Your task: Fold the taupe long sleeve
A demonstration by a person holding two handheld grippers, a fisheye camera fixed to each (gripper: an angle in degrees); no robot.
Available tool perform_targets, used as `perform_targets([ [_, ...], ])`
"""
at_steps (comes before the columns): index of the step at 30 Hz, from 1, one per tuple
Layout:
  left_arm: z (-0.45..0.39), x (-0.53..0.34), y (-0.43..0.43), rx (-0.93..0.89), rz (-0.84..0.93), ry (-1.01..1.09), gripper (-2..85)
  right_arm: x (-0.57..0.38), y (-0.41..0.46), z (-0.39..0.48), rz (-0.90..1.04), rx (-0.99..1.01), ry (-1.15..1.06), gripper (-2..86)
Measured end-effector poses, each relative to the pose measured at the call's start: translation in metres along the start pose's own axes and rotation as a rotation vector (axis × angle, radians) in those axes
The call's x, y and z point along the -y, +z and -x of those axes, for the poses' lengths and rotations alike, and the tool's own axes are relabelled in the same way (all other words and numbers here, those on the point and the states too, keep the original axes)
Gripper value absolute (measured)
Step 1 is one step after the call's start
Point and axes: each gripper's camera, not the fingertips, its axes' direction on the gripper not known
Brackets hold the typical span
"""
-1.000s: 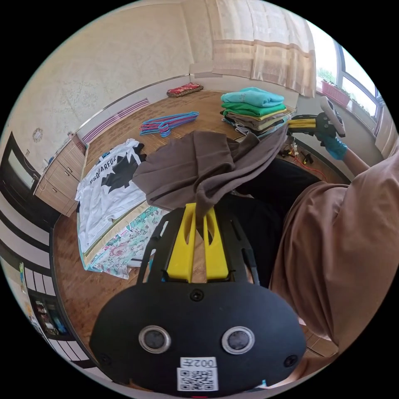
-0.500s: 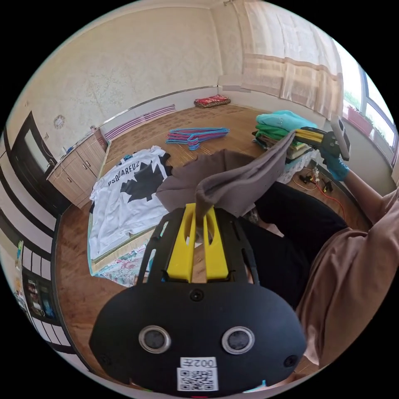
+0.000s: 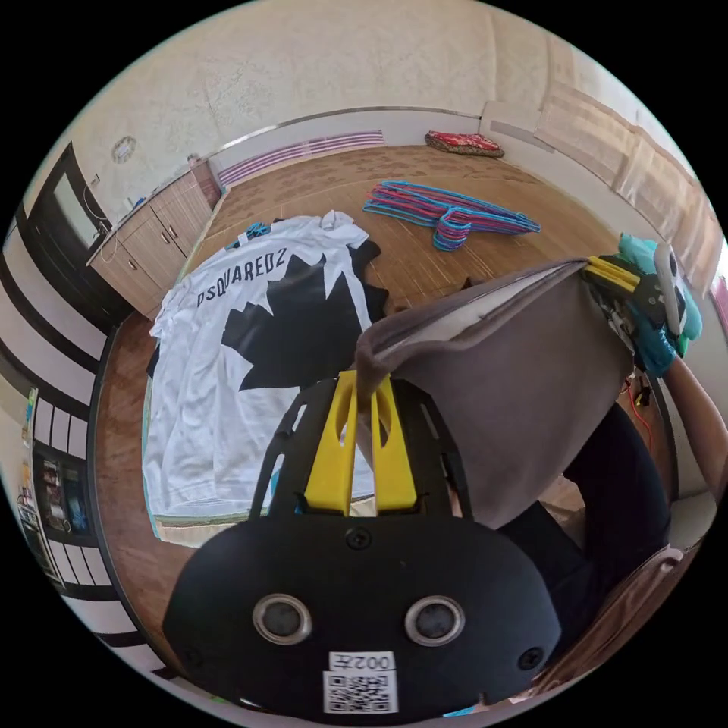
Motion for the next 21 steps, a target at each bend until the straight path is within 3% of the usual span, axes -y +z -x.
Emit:
perform_targets([
  [11,0.047,0.069,0.067,-0.133,0.185,-0.111,1.7,0.064,0.122,-0.034,0.148,0.287,-0.084,5.9],
  [21,0.069,0.089,0.05,-0.126,0.139,-0.153,-0.3,0.093,0.168,-0.1,0.116,0.56,0.014,5.8],
])
